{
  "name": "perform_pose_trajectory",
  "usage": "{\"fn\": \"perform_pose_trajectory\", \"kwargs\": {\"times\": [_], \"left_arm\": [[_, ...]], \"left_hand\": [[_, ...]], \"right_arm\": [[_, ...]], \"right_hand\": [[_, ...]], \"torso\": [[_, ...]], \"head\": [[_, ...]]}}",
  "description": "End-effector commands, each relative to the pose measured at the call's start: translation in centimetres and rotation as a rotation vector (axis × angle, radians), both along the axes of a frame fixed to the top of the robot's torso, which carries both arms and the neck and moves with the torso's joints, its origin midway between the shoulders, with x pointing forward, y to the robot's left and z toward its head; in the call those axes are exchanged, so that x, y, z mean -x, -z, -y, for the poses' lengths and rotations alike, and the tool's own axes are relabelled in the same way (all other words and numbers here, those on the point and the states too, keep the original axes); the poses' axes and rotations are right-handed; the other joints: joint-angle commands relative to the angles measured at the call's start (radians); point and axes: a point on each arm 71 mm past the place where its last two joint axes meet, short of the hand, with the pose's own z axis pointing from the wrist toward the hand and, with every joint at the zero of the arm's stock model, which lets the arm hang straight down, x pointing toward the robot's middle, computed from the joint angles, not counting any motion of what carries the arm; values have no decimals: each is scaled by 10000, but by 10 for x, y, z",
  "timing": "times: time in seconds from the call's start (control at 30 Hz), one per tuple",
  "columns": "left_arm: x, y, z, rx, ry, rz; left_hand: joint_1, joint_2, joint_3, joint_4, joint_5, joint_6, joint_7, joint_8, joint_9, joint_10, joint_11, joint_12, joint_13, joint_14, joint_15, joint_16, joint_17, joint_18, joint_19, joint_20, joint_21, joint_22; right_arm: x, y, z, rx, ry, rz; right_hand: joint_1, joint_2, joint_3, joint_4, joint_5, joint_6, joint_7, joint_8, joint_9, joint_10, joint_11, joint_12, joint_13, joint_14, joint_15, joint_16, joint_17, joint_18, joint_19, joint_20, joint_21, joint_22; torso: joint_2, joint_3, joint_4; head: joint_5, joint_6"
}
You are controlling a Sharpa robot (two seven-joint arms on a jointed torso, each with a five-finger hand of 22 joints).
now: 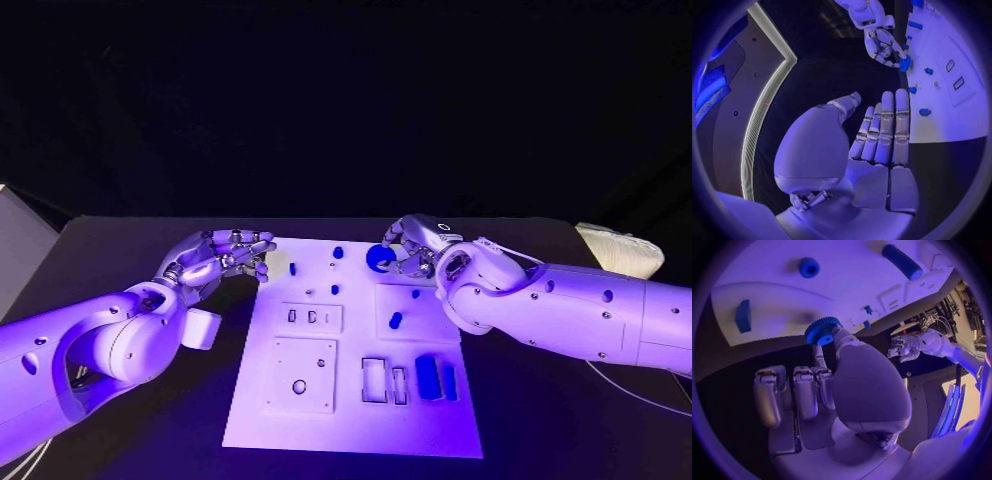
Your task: Assemble the parts on the task board
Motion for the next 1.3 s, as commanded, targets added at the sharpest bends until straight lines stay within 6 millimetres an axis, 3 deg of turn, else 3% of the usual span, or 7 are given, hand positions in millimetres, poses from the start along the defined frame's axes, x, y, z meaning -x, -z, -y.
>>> {"fn": "perform_pose_trajectory", "kwargs": {"times": [0.03, 0.17, 0.47, 0.57, 0.93, 1.3], "left_arm": [[1, -1, 4, 90, 229, 36], [1, -1, 5, 104, 267, 33], [1, -2, 6, 118, 307, 27], [2, -2, 7, 122, 318, 26], [1, -1, 8, 125, 345, 14], [1, -1, 7, 122, 341, 11]], "left_hand": [[-24, 108, 83, 14, -25, -88, 10, -60, -12, -55, 16, -25, -9, -80, 10, 63, -12, 131, -91, 34, 71, 21], [-24, 108, 83, 14, -25, -88, 10, -60, -12, -55, 16, -25, -9, -80, 10, 63, -12, 131, -91, 34, 71, 21], [-24, 108, 83, 14, -25, -88, 10, -60, -12, -55, 16, -25, -9, -80, 10, 63, -12, 131, -91, 34, 71, 21], [-24, 108, 83, 14, -25, -88, 10, -60, -12, -55, 16, -25, -9, -80, 10, 63, -12, 131, -91, 34, 71, 21], [-21, 113, 97, 3, -25, -82, 4, -57, -11, -51, 13, -20, -7, -85, 9, 66, -14, 133, -107, 36, 89, 32], [-21, 113, 97, 3, -25, -82, 4, -57, -11, -51, 13, -20, -7, -85, 9, 66, -14, 133, -107, 36, 89, 32]], "right_arm": [[6, -5, -21, 349, -789, 566], [8, -8, -39, 525, -1296, 841], [6, -6, -68, 796, -1805, 1176], [4, -5, -72, 874, -1826, 1191], [-6, 0, -83, 1273, -1776, 1201], [-10, 8, -87, 1605, -1727, 918]], "right_hand": [[19, 66, 53, -1, 40, 77, -5, 48, 11, 1046, -44, 46, 2631, 1017, -84, 42, 2430, -142, 1047, -104, 47, 2632], [11, 61, 60, 2, 25, 70, -3, 41, 8, 1046, -43, 46, 2631, 1014, -86, 39, 2419, -142, 1047, -107, 47, 2632], [8, 58, 67, 3, 18, 70, -3, 39, 7, 1046, -43, 46, 2631, 1013, -87, 38, 2415, -142, 1047, -109, 47, 2632], [8, 58, 67, 3, 18, 70, -3, 39, 7, 1046, -43, 46, 2631, 1013, -87, 38, 2415, -142, 1047, -109, 47, 2632], [12, 51, 79, -2, 10, 69, -4, 34, 5, 1046, -45, 46, 2631, 1015, -88, 40, 2424, -142, 1047, -111, 47, 2632], [-13, 26, 92, 8, -13, 56, 4, 18, -2, 1046, -42, 46, 2631, 1011, -89, 35, 2406, -142, 1047, -116, 47, 2632]], "torso": [[10, 8, -18], [3, -20, 10], [23, -9, 26], [27, -16, 37], [29, 10, 3], [19, 4, 0]], "head": [[93, 16], [66, 27], [76, 8], [65, 1], [137, -63], [167, -106]]}}
